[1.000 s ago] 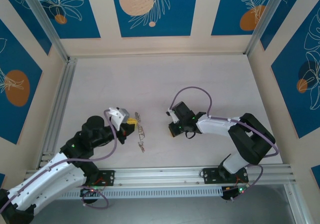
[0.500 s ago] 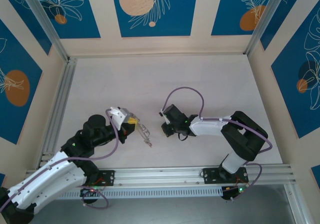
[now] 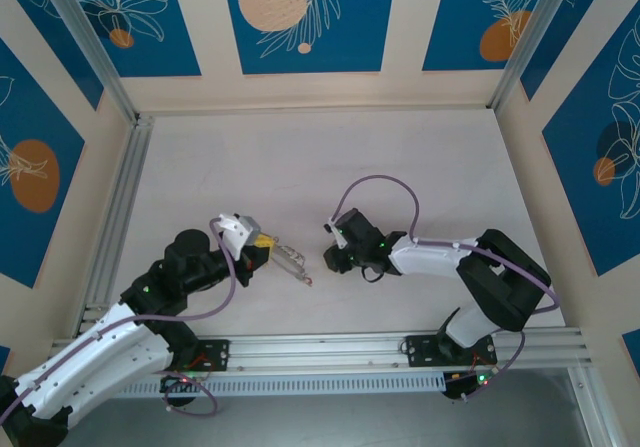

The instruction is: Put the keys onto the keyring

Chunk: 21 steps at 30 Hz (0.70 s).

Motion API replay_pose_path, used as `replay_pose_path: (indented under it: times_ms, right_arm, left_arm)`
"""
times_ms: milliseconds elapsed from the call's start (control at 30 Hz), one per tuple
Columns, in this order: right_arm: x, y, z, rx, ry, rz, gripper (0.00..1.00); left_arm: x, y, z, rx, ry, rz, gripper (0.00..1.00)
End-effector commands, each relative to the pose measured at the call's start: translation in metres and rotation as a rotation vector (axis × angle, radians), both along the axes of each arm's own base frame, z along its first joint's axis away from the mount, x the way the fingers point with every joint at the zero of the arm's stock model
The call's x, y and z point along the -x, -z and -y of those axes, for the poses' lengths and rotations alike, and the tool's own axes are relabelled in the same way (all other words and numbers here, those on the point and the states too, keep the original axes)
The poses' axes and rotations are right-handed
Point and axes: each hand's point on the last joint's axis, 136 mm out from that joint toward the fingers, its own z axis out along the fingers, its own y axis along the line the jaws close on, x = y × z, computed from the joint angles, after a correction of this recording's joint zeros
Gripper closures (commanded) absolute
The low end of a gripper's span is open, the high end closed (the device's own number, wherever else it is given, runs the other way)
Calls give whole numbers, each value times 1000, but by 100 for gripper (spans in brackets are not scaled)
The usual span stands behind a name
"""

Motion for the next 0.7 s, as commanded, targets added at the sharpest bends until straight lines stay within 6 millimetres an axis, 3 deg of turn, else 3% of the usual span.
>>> replay_pose_path:
  times_ms: [0,667]
  right_arm:
    - [5,-3,-1,-53,-9,-35,72]
    - [6,-6,-11,-114,-60,-44,73]
  left_arm:
    - [-4,-18,-2,36,-16,54,100]
    - [-4,-15,-2,36,-16,50,100]
